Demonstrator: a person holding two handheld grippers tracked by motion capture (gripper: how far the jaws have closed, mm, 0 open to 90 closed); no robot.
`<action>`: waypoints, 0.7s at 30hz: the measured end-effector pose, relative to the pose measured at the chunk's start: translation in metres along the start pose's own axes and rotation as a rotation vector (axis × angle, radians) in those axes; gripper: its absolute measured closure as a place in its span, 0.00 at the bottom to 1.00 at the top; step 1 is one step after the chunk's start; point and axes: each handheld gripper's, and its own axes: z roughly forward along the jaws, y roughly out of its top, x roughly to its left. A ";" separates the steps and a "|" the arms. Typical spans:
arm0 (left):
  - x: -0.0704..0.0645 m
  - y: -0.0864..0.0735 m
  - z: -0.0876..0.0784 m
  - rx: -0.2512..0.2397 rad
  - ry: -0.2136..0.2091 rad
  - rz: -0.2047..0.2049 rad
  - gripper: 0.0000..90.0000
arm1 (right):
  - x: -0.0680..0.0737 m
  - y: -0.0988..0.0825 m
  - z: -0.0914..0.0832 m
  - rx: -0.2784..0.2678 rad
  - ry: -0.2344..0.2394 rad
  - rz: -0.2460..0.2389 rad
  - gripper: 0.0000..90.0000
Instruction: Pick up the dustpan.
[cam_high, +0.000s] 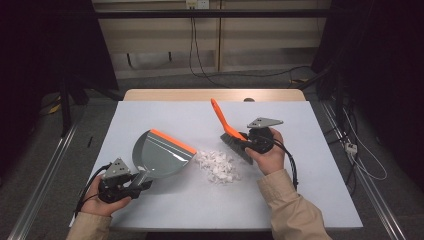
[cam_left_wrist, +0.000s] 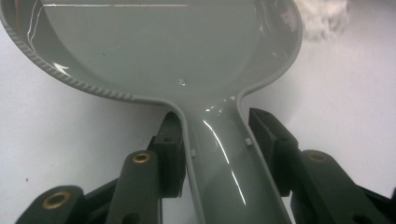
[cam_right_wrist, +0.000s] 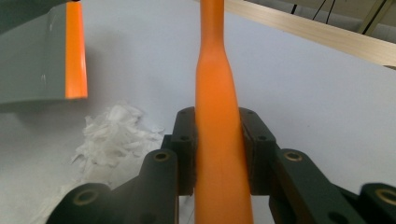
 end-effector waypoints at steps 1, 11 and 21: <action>-0.002 -0.001 -0.001 0.008 -0.011 0.014 0.65 | 0.000 0.000 0.000 -0.003 0.000 0.002 0.80; -0.013 -0.008 -0.006 0.034 -0.100 0.074 0.65 | 0.001 0.000 0.006 0.000 -0.003 0.010 0.80; -0.025 -0.011 -0.003 0.088 -0.206 0.118 0.65 | -0.005 0.004 0.014 0.021 -0.068 -0.014 0.80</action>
